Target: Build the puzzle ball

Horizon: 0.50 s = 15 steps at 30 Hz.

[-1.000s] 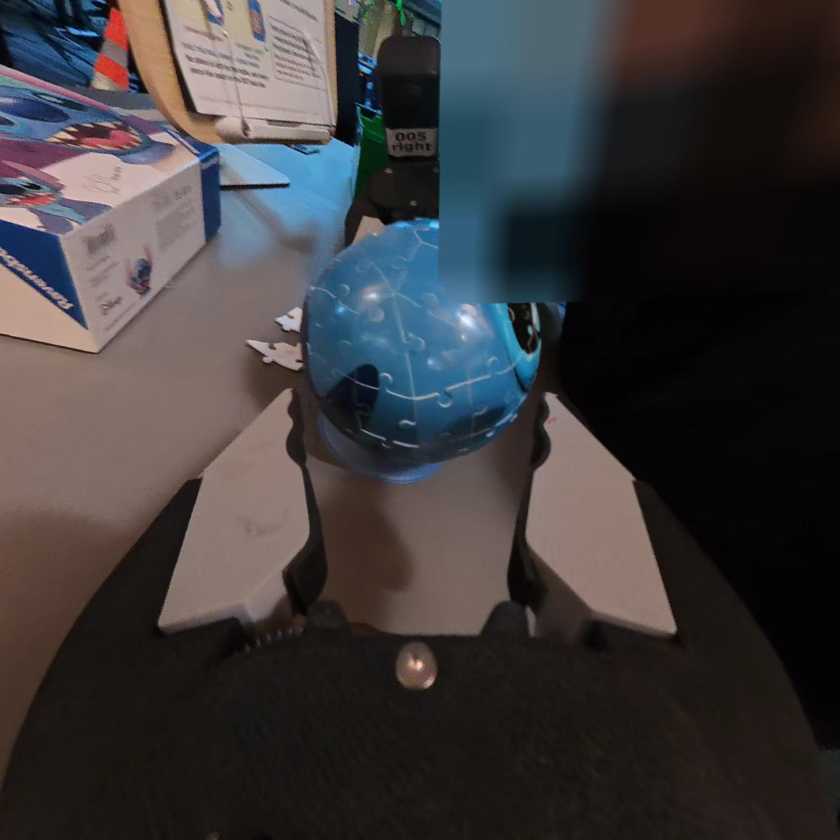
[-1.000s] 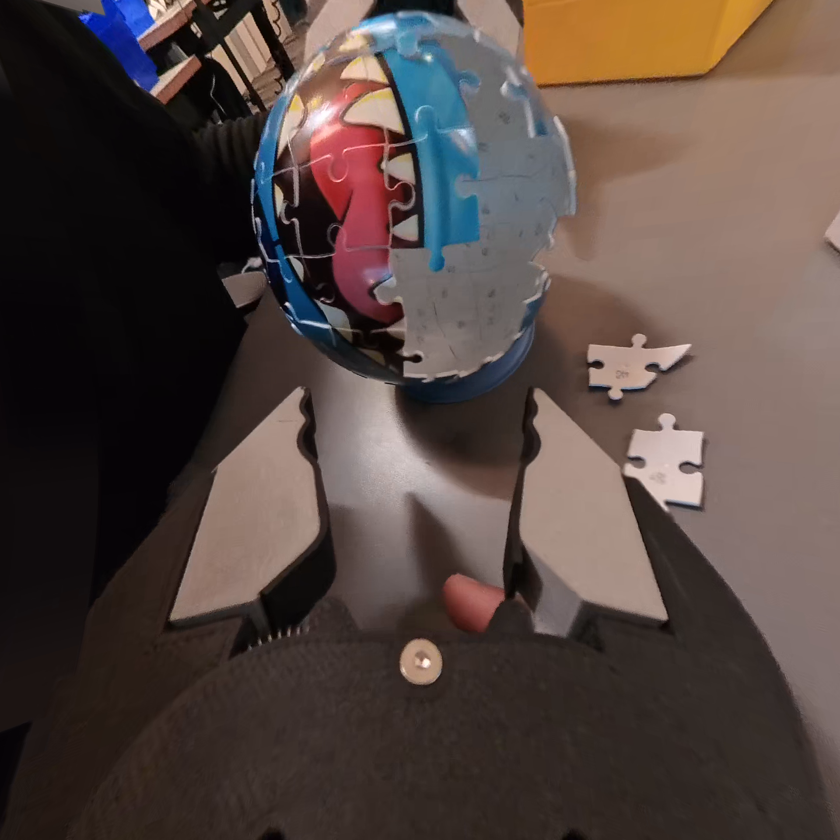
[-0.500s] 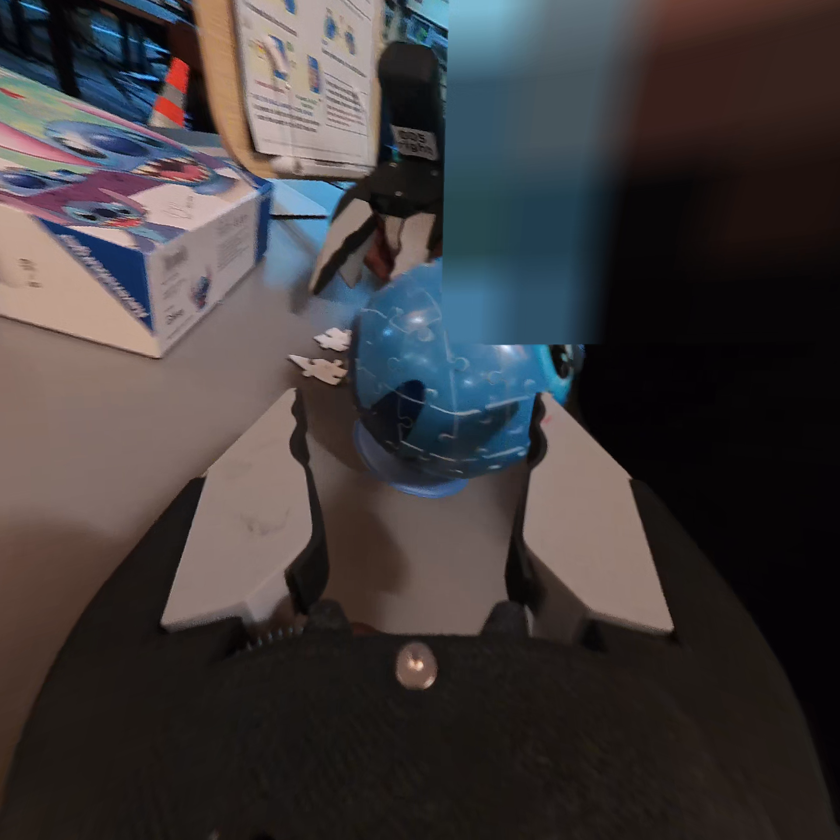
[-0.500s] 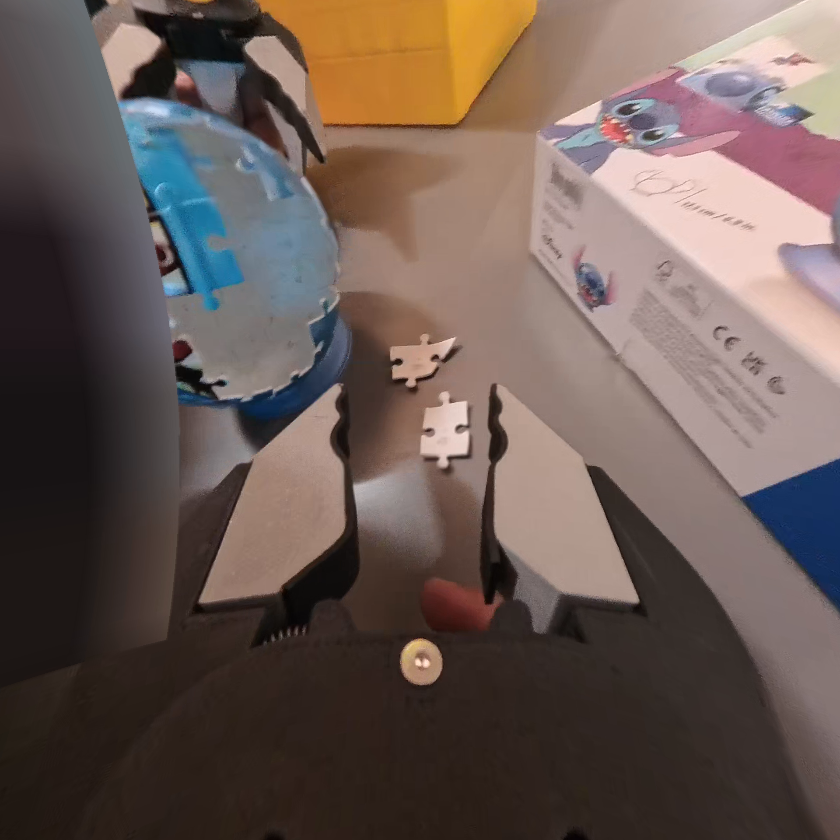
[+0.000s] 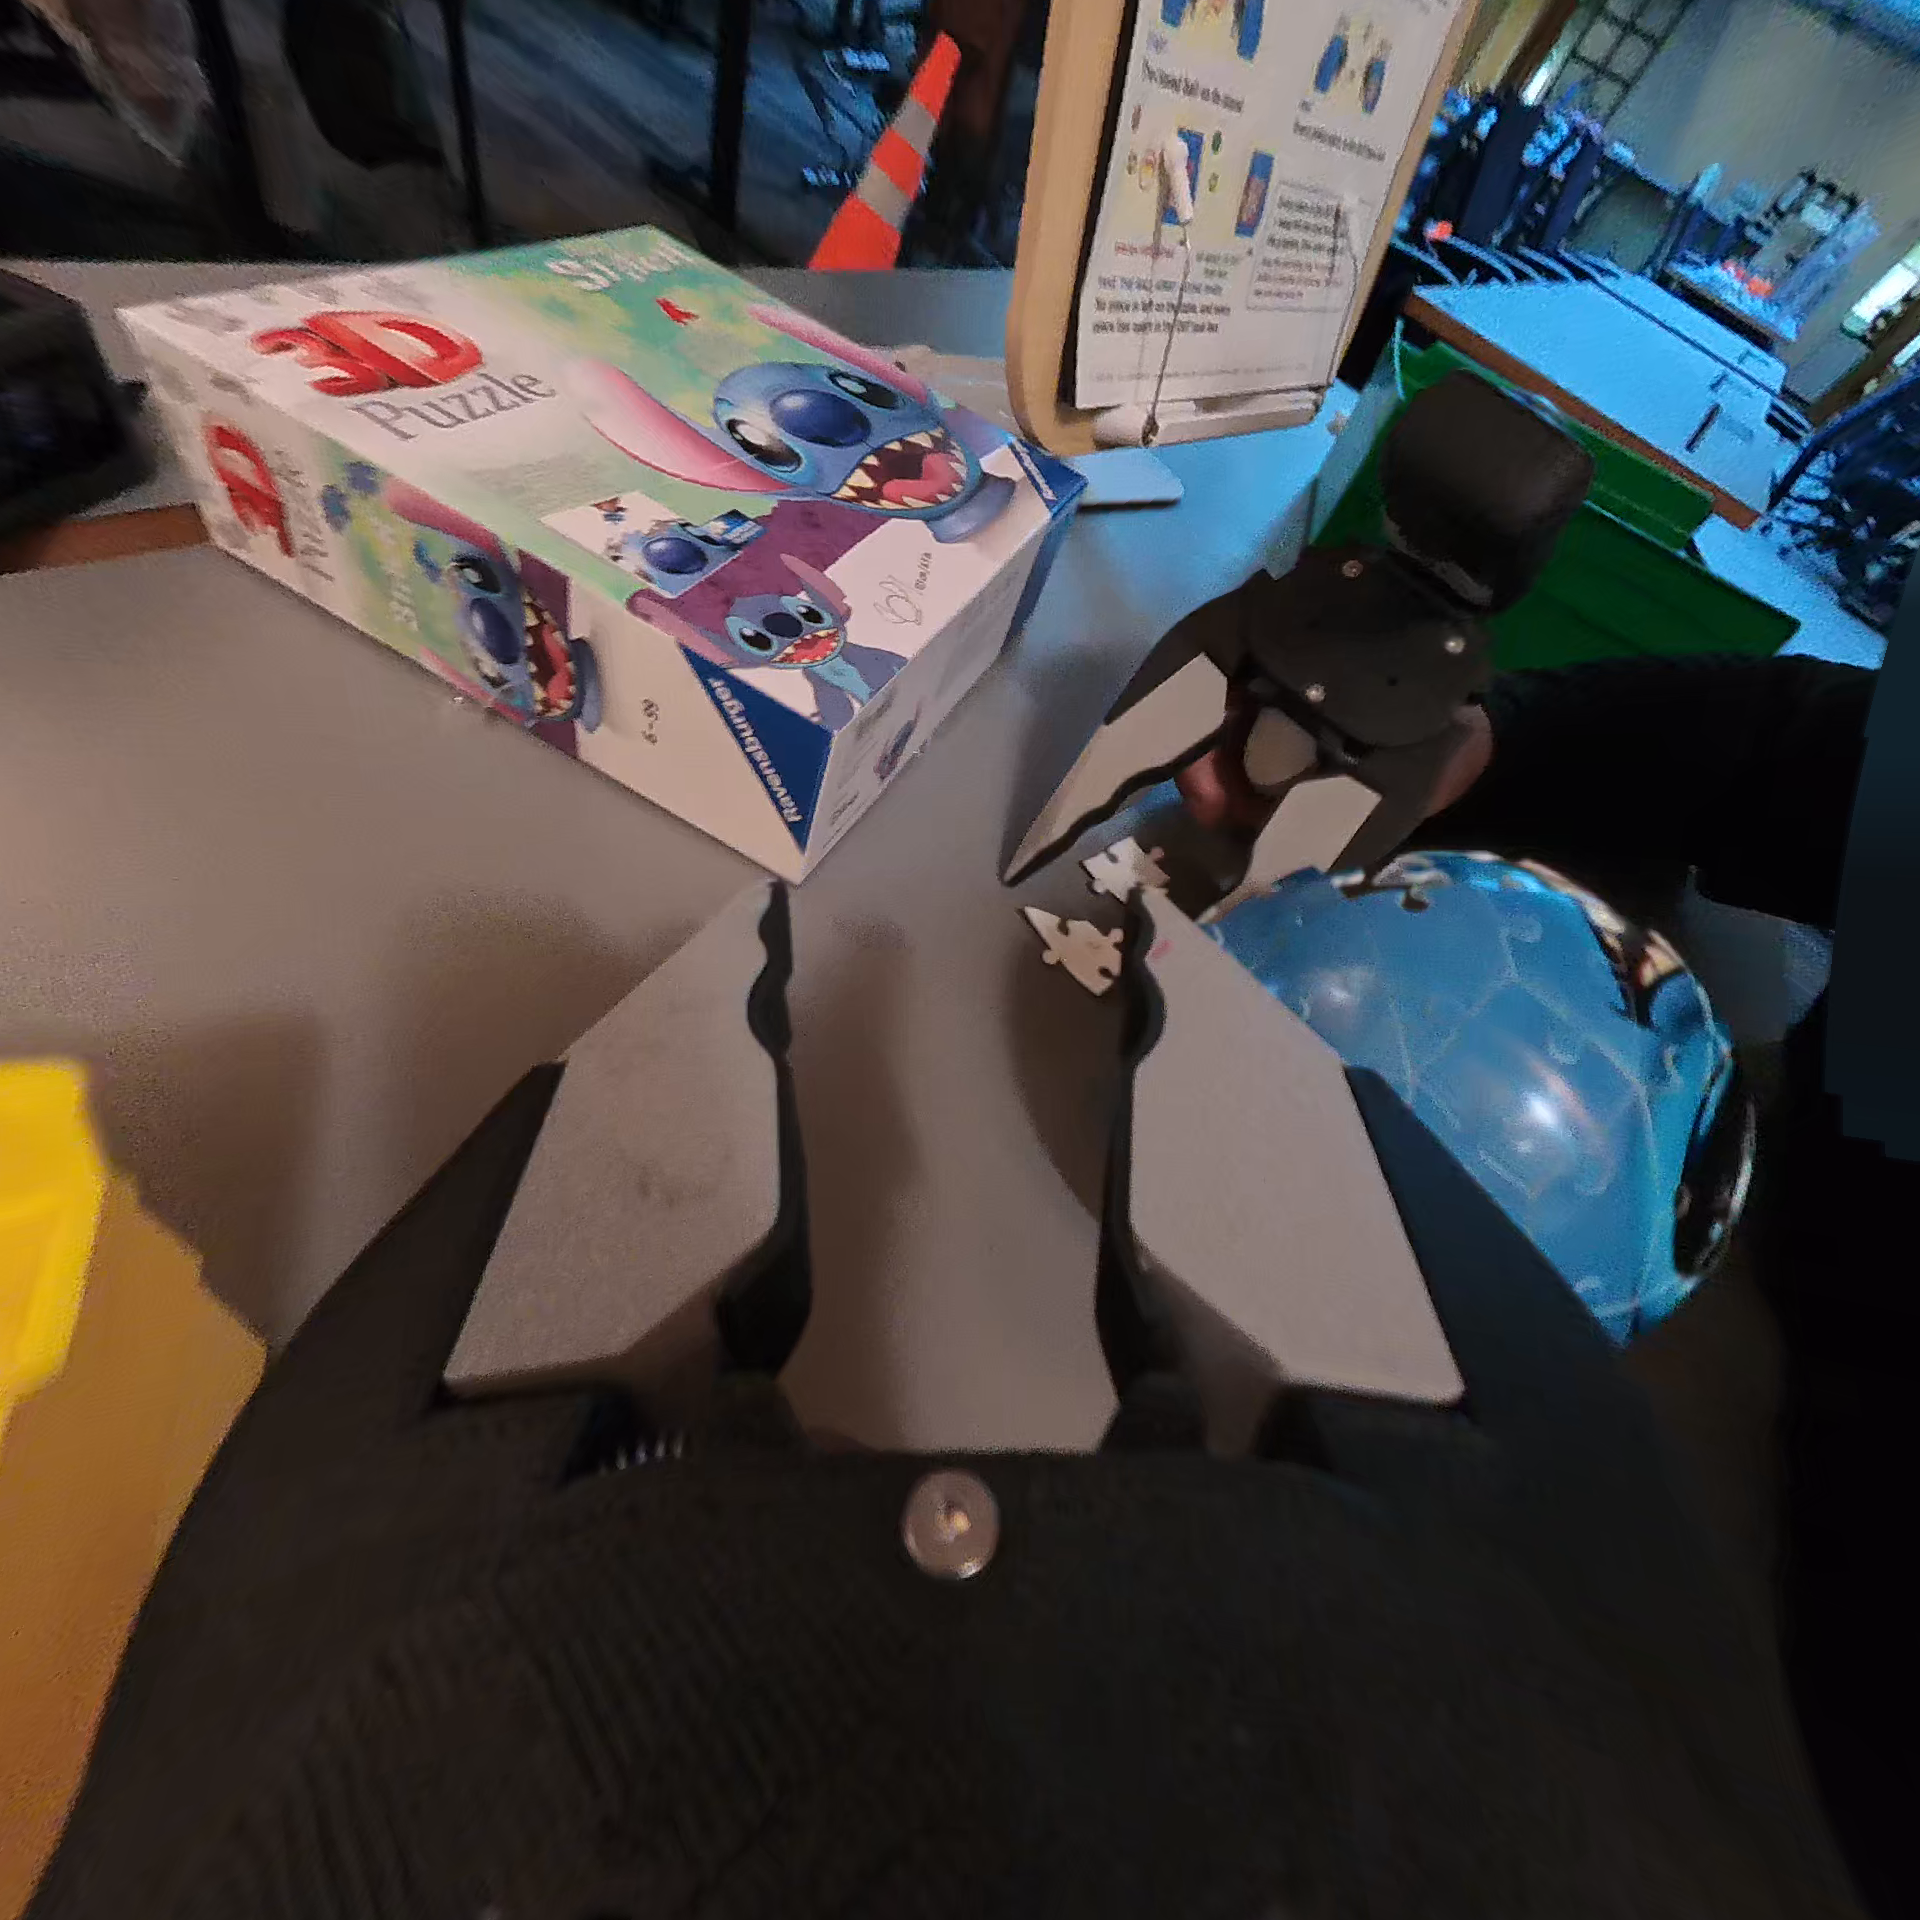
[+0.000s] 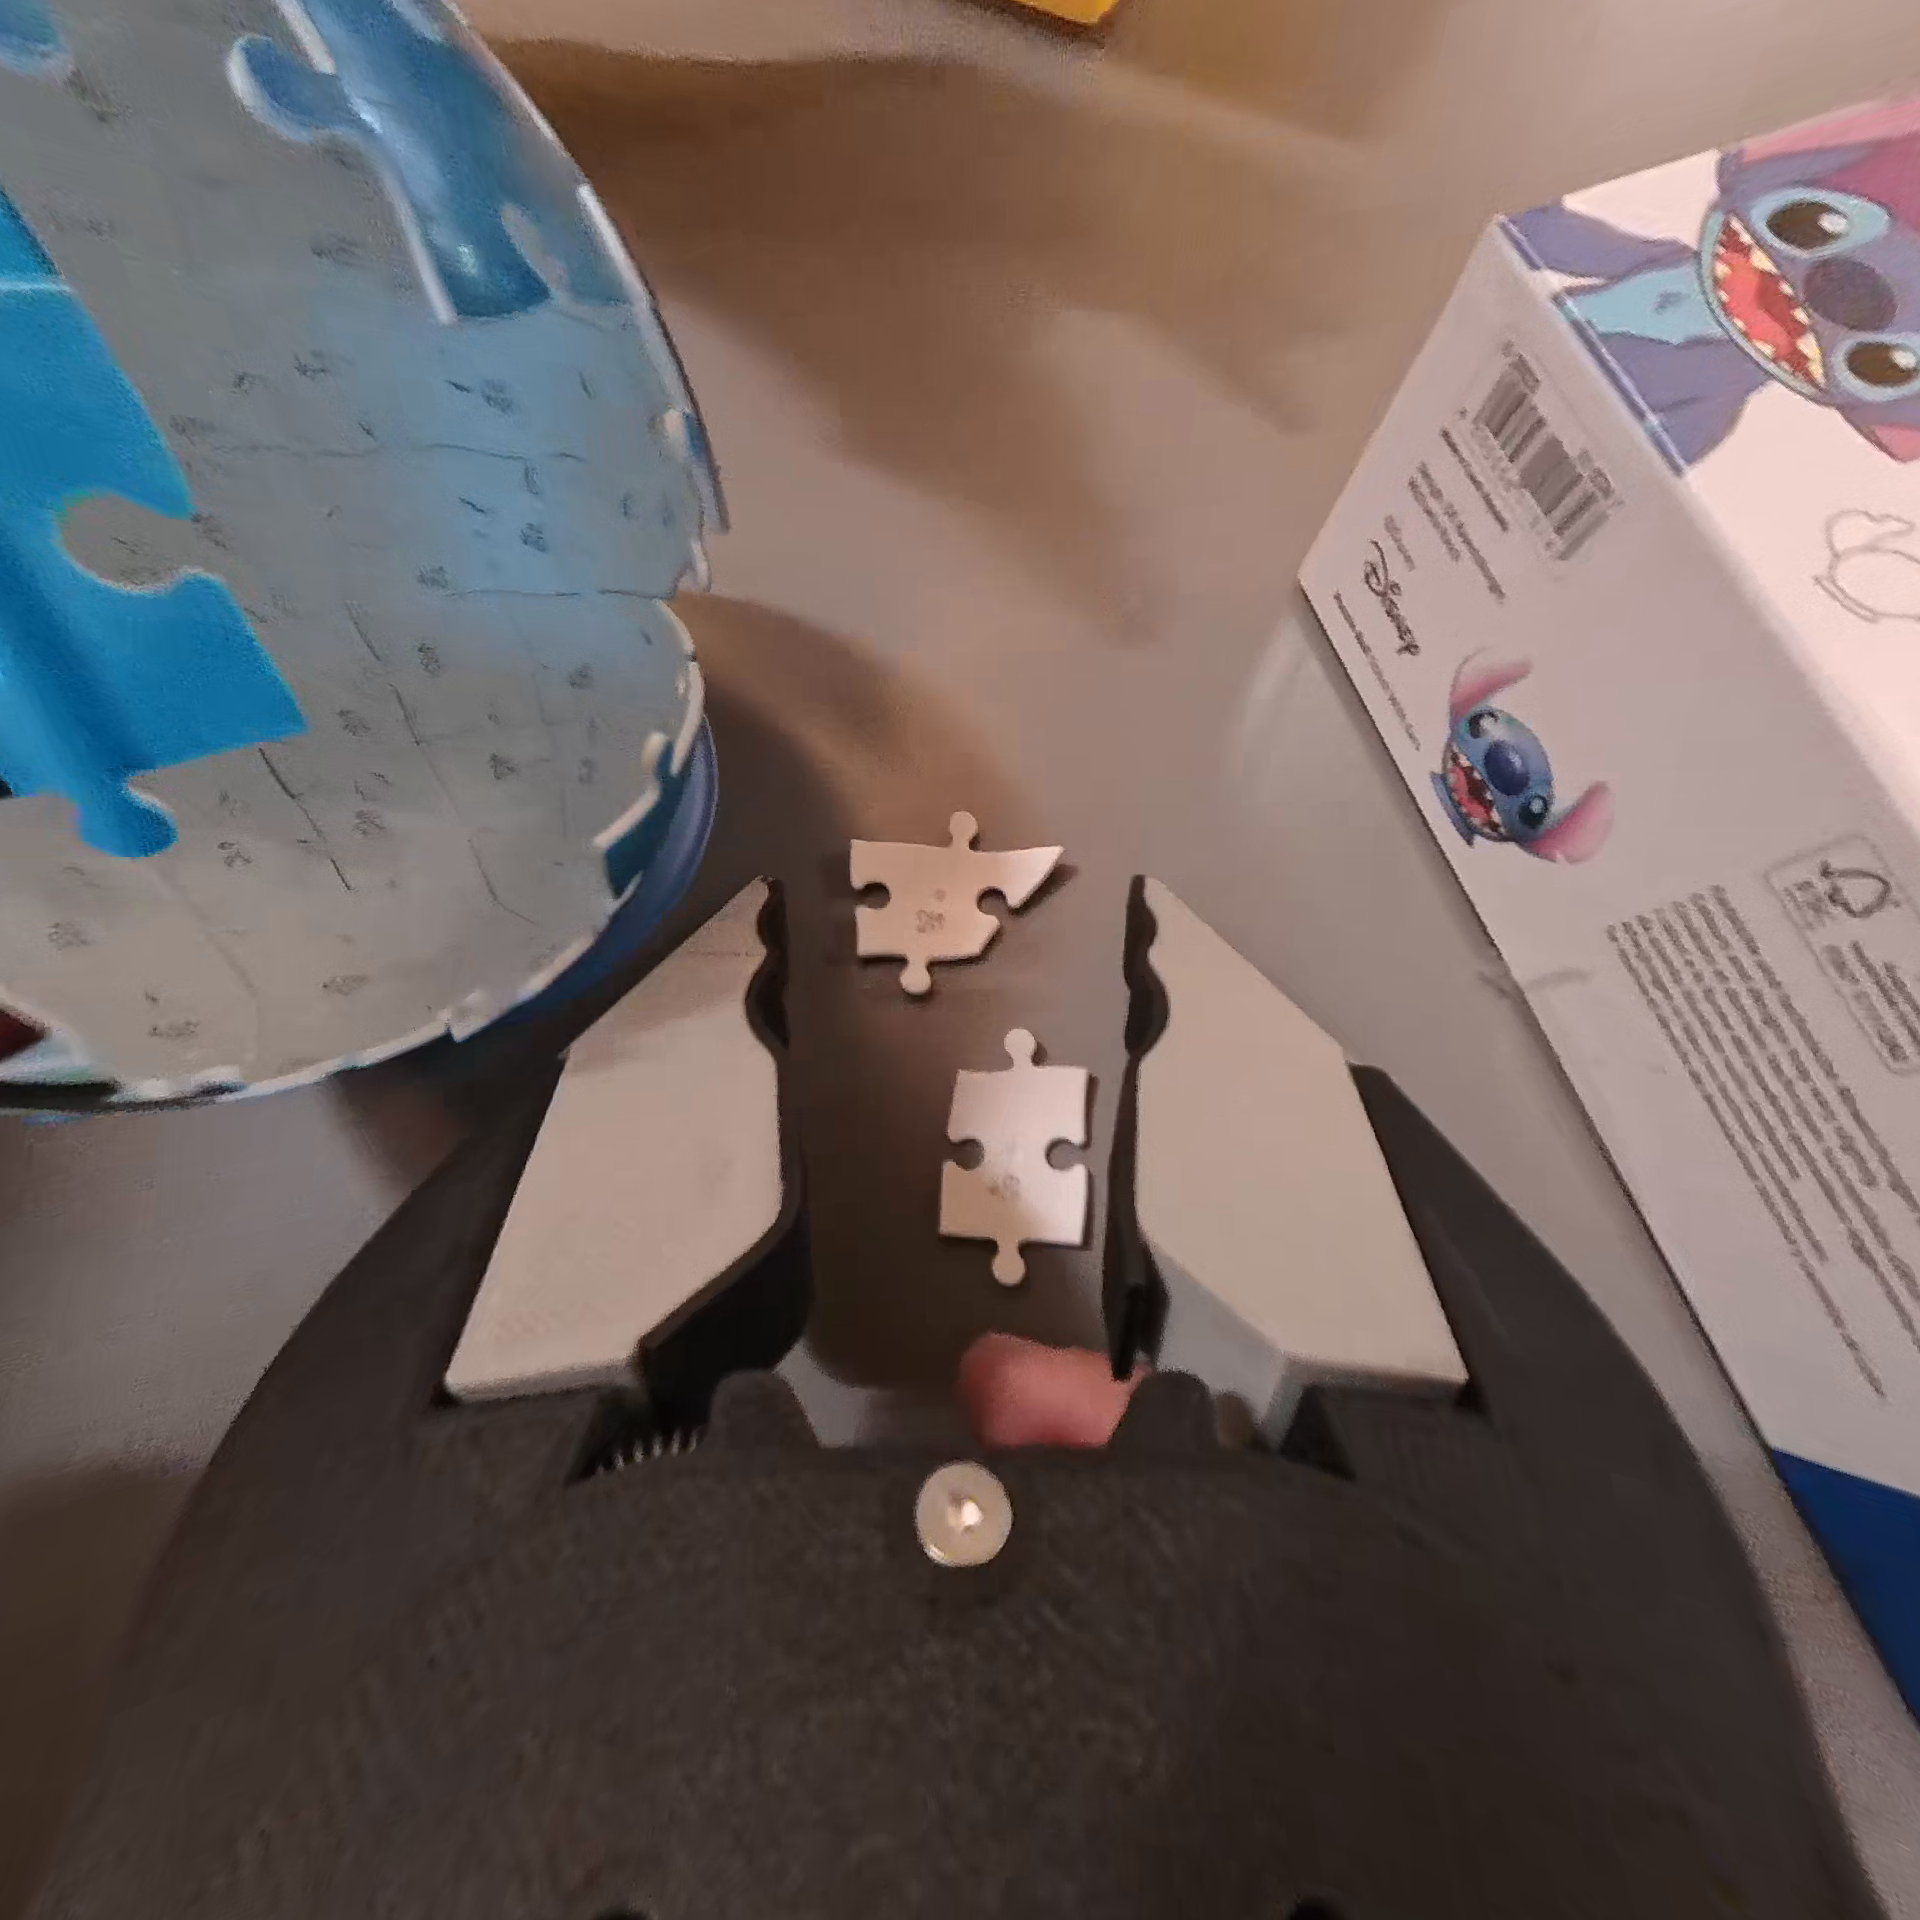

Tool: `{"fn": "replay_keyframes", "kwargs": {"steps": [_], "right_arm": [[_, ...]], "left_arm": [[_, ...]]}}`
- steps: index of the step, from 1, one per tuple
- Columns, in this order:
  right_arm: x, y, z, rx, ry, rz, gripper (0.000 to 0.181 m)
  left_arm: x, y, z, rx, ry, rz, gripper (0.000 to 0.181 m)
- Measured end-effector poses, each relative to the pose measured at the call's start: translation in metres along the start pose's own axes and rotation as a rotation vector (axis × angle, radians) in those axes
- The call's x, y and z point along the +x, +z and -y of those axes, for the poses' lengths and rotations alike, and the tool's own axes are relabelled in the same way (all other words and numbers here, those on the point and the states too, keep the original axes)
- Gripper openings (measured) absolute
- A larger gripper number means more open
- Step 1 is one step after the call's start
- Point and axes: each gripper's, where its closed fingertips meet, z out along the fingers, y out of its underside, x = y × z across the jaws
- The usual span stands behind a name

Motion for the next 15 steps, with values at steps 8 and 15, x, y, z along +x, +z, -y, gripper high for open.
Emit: {"fn": "replay_keyframes", "kwargs": {"steps": [8,15], "right_arm": [[-0.001,0.002,0.002,0.004,-0.035,-0.025,0.034],[0.022,-0.013,0.012,0.080,-0.090,-0.117,0.033]], "left_arm": [[0.019,0.049,-0.010,-0.292,0.064,-0.113,0.058],[0.027,0.077,-0.015,-0.486,0.040,-0.211,0.044]]}}
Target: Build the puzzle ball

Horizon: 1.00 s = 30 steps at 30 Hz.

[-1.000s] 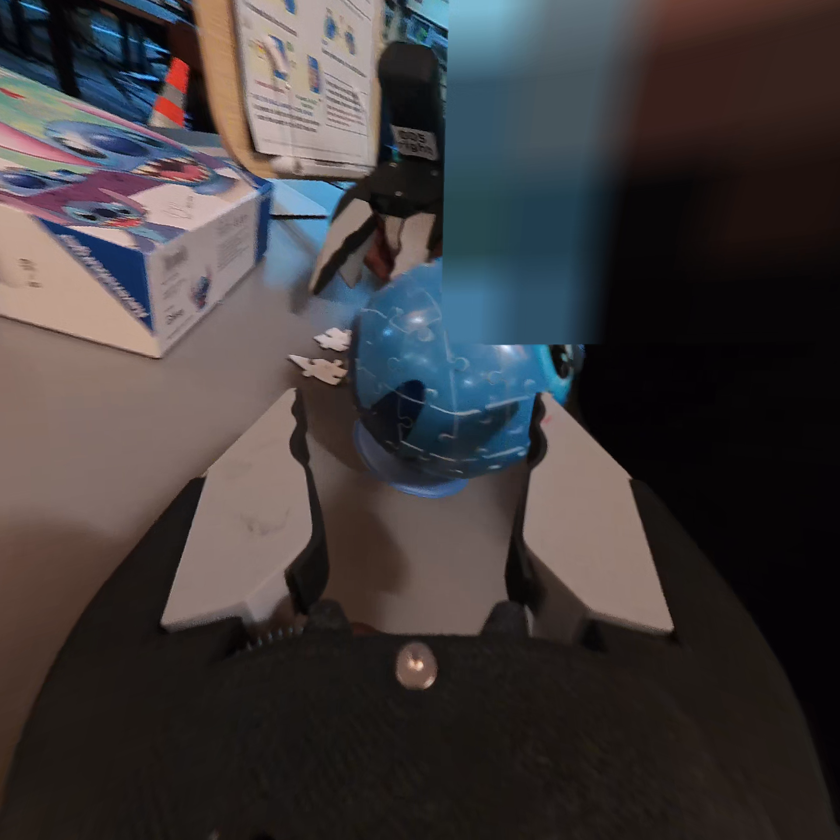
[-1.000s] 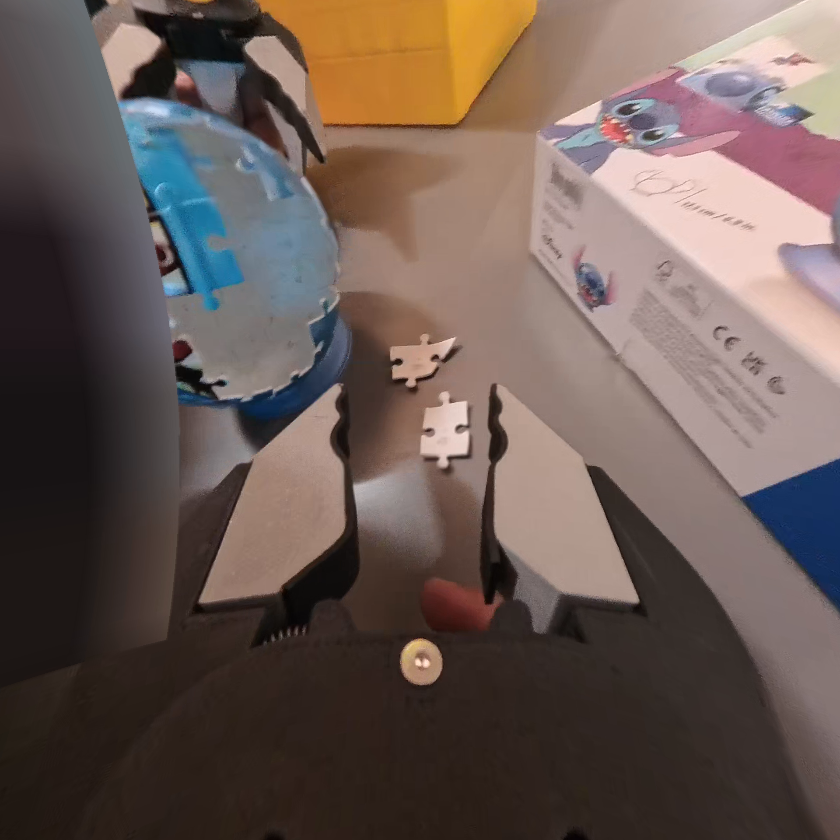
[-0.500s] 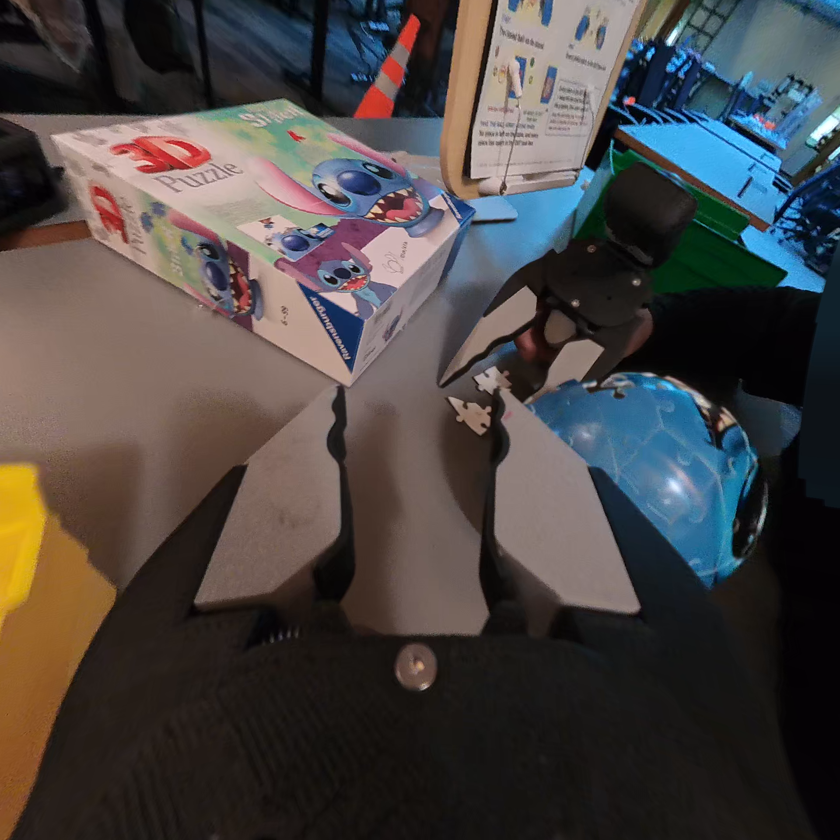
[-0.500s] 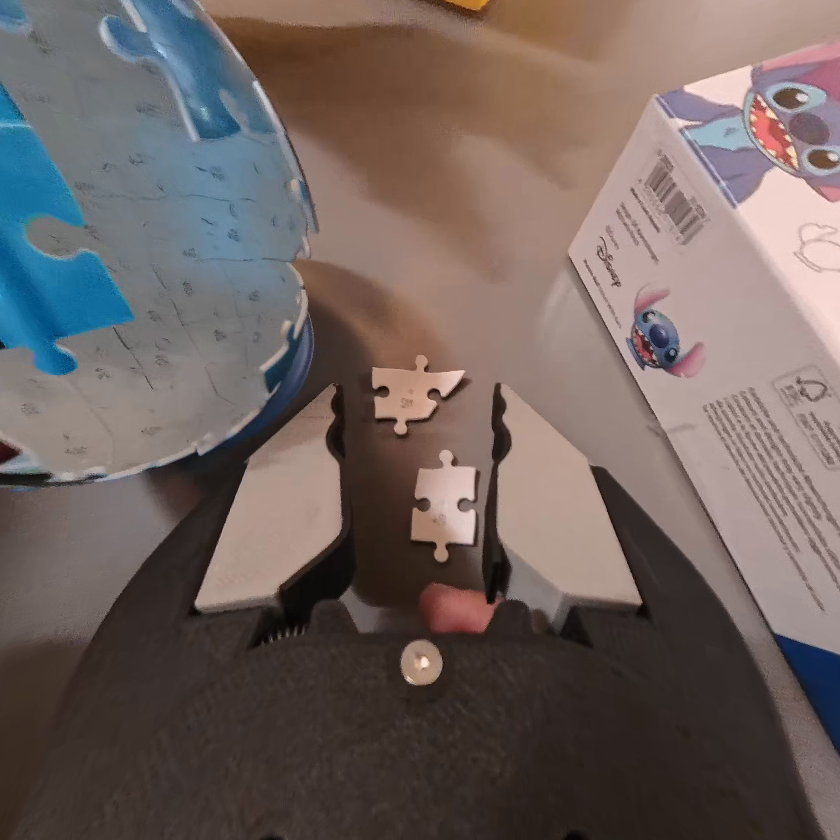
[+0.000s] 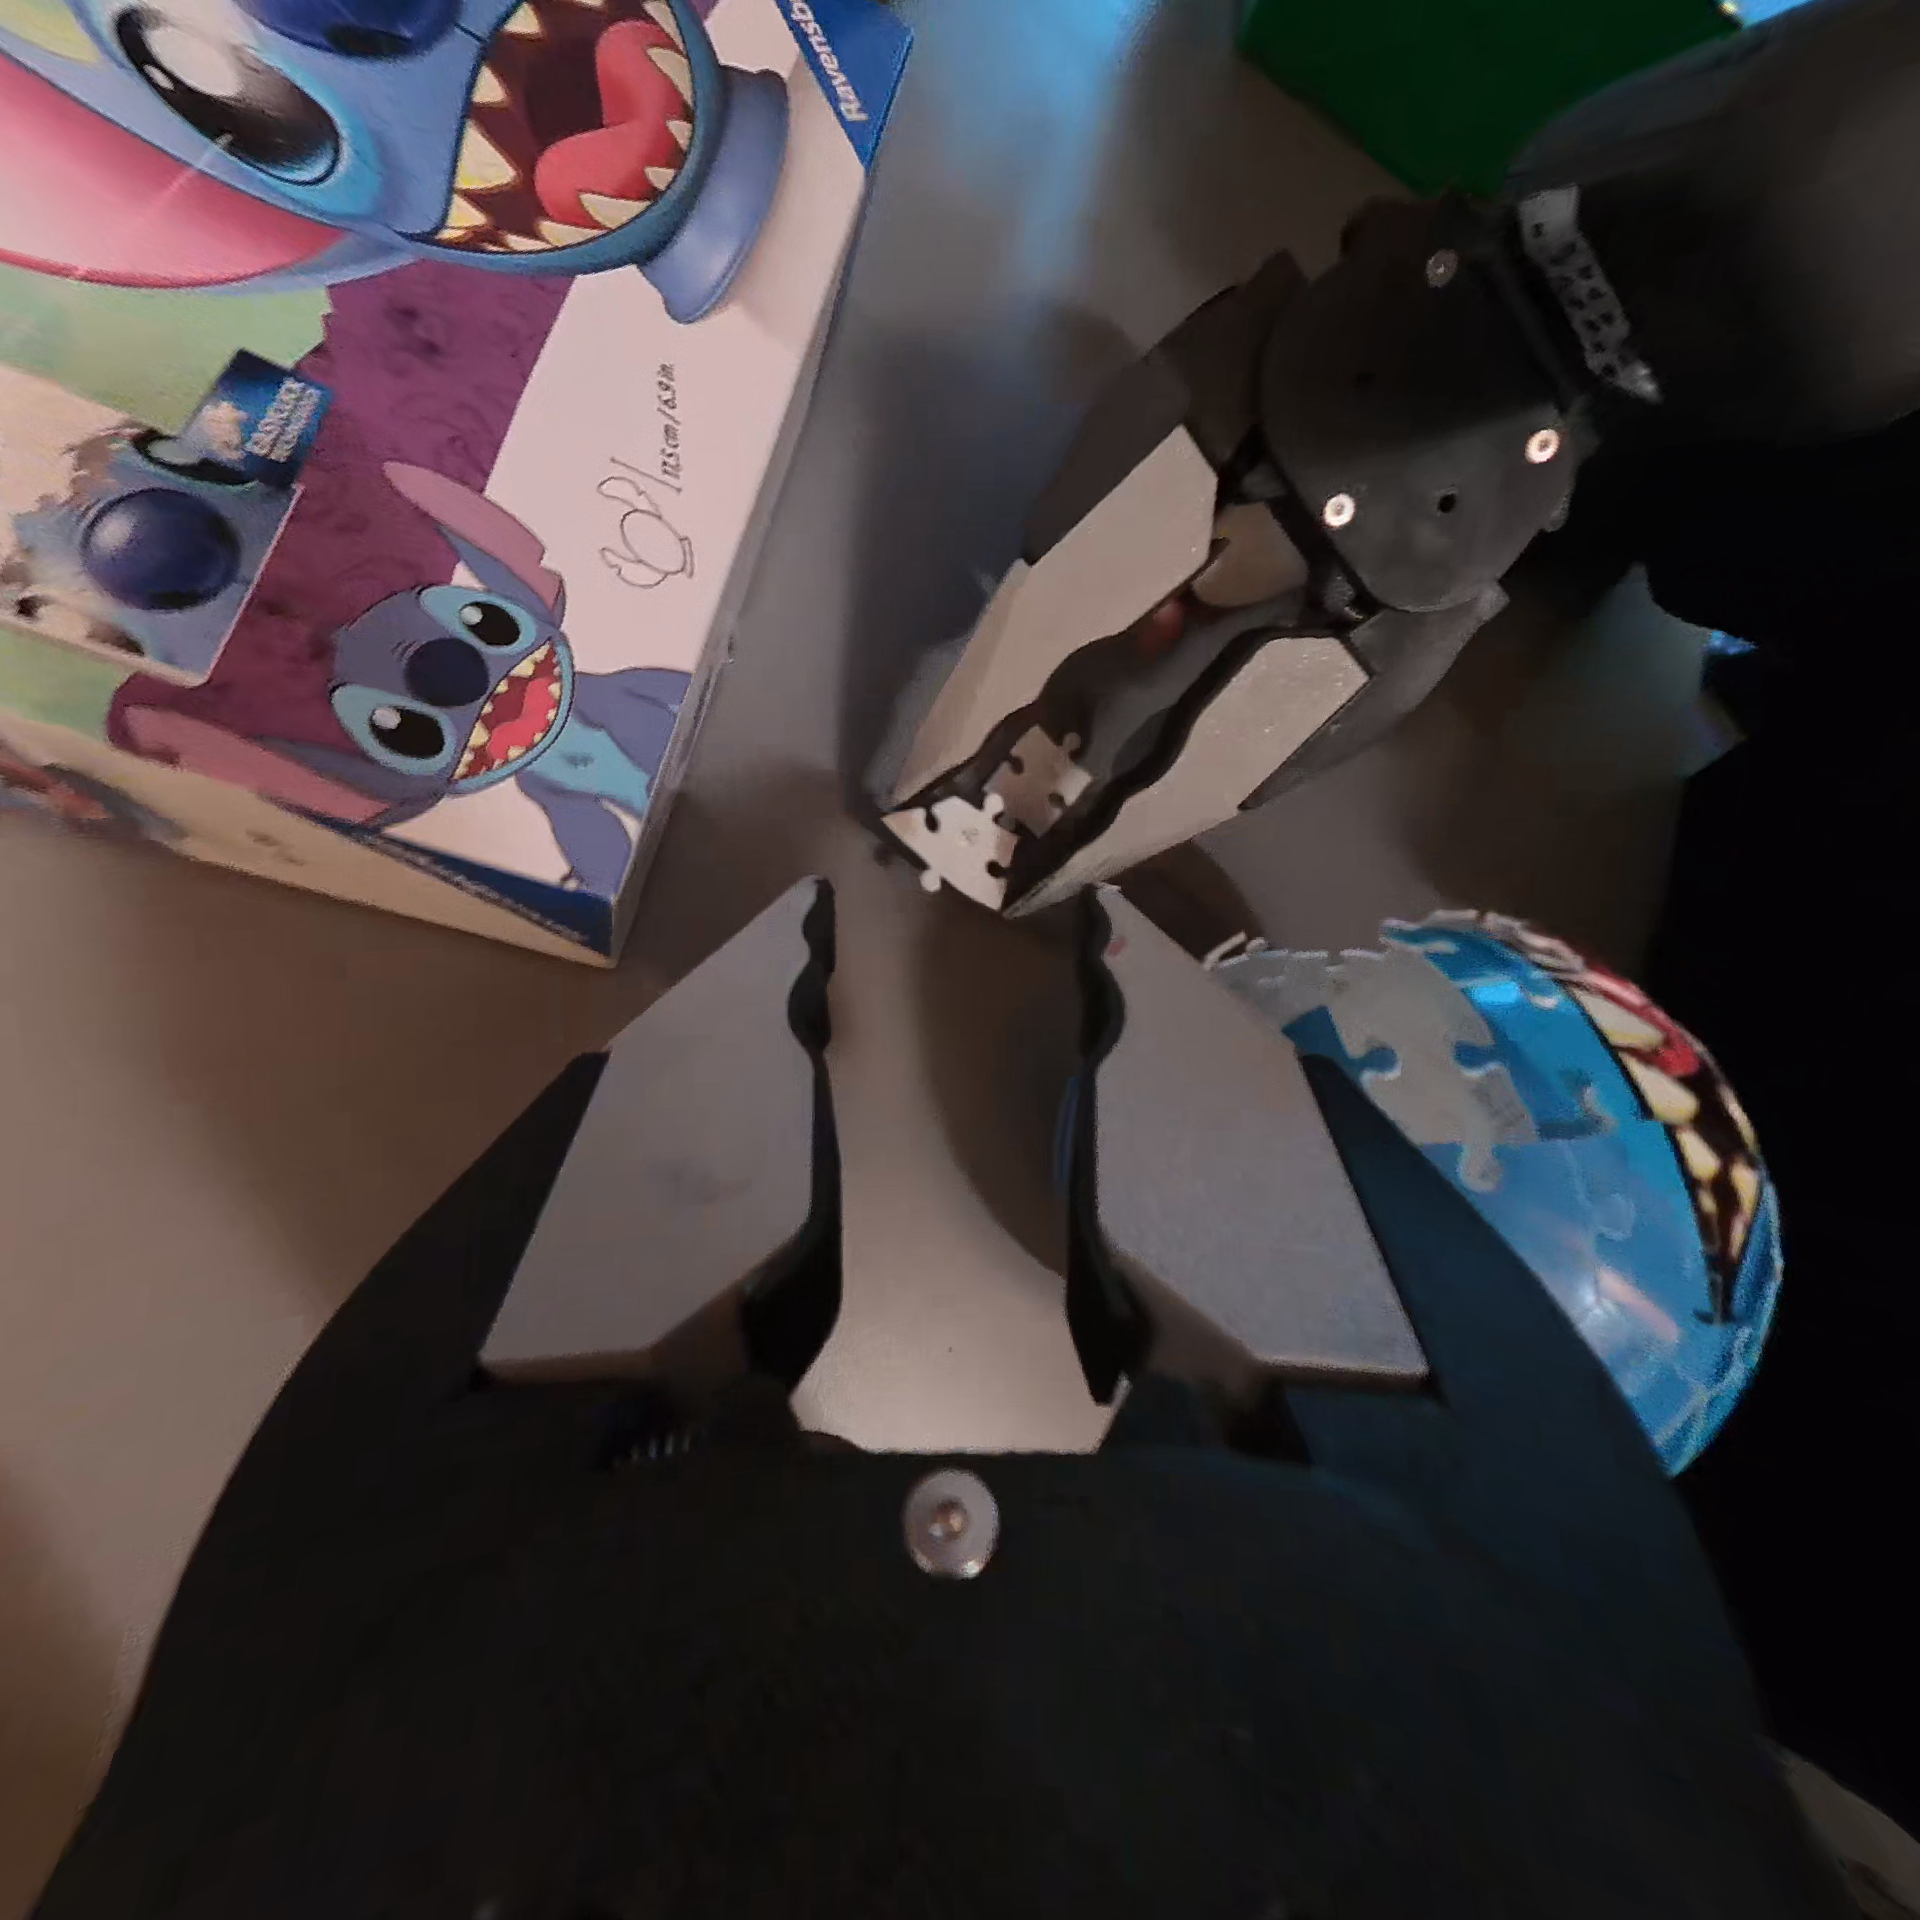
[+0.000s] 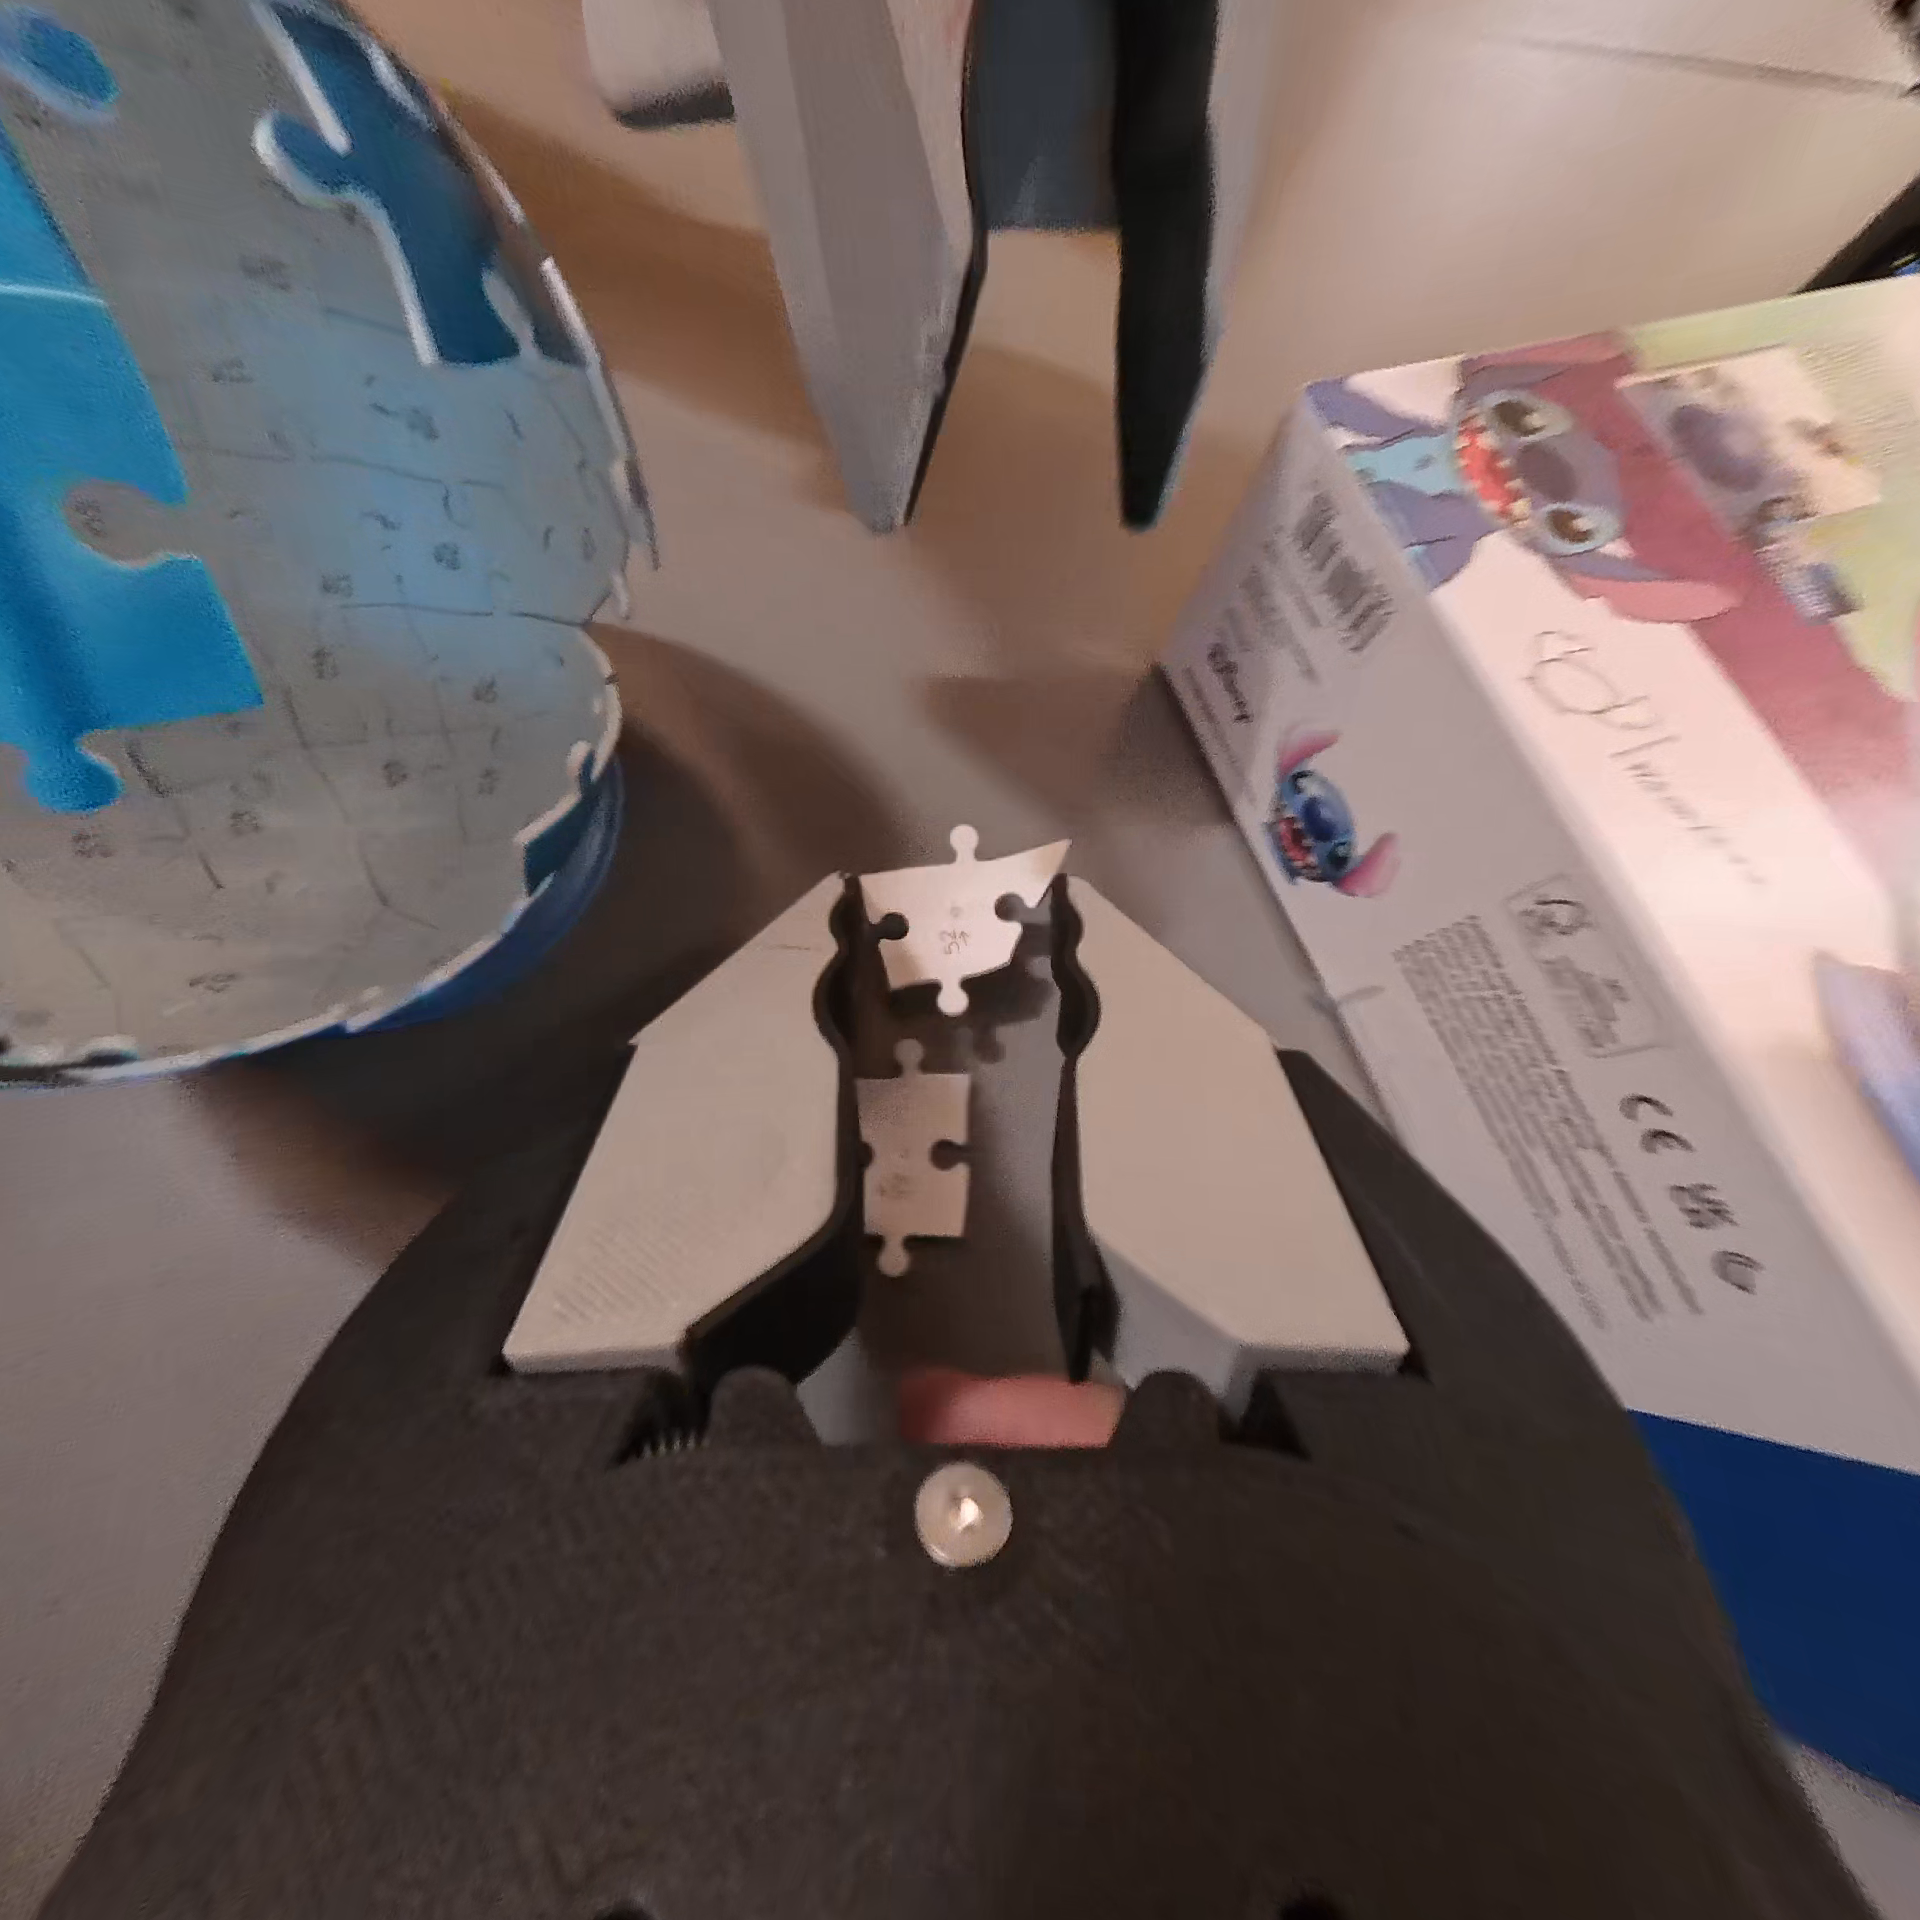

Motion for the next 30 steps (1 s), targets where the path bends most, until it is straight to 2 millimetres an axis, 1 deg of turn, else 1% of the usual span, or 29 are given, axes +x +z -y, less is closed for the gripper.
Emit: {"fn": "replay_keyframes", "kwargs": {"steps": [2,3,8,9,12,14,15,16,18,19,20,22,24,26,27,30], "right_arm": [[0.006,-0.006,0.007,0.041,-0.013,-0.024,0.034],[0.008,-0.009,0.010,0.061,-0.020,-0.030,0.034],[0.011,-0.017,0.020,0.121,-0.036,-0.050,0.034],[0.011,-0.018,0.020,0.125,-0.040,-0.053,0.034],[0.011,-0.020,0.022,0.135,-0.065,-0.064,0.034],[0.011,-0.021,0.023,0.137,-0.073,-0.066,0.034],[0.011,-0.021,0.023,0.140,-0.071,-0.065,0.034],[0.011,-0.021,0.024,0.145,-0.069,-0.068,0.027],[0.015,-0.023,0.024,0.155,-0.053,-0.076,0.026],[0.018,-0.026,0.025,0.171,-0.027,-0.082,0.029],[0.021,-0.030,0.027,0.197,0.020,-0.074,0.031],[0.022,-0.037,0.033,0.271,0.170,-0.001,0.028],[0.024,-0.043,0.045,0.352,0.292,0.082,0.023],[0.031,-0.051,0.059,0.434,0.365,0.117,0.005],[0.034,-0.055,0.066,0.471,0.399,0.152,0.000],[0.036,-0.062,0.082,0.536,0.517,0.323,0.000]], "left_arm": [[0.003,0.008,0.003,-0.031,-0.019,-0.046,0.039],[0.004,0.013,0.004,-0.047,-0.029,-0.068,0.039],[0.002,0.033,0.005,-0.096,-0.088,-0.130,0.047],[0.003,0.036,0.004,-0.103,-0.097,-0.143,0.046],[0.005,0.041,0.002,-0.114,-0.099,-0.166,0.029],[0.007,0.043,0.004,-0.102,-0.091,-0.173,0.011],[0.005,0.044,0.005,-0.089,-0.073,-0.160,0.005],[0.005,0.043,0.006,-0.075,-0.042,-0.151,0.000],[0.004,0.040,0.010,-0.027,-0.016,-0.130,0.000],[0.006,0.035,0.017,0.029,-0.010,-0.133,0.000],[0.008,0.029,0.028,0.110,-0.008,-0.139,0.000],[0.011,0.011,0.049,0.263,-0.027,-0.142,0.000],[0.015,-0.004,0.062,0.364,-0.027,-0.145,0.000],[0.013,-0.011,0.065,0.403,-0.010,-0.098,0.000],[0.012,-0.014,0.066,0.423,0.004,-0.074,0.000],[0.011,-0.025,0.071,0.498,-0.013,-0.056,0.000]]}}
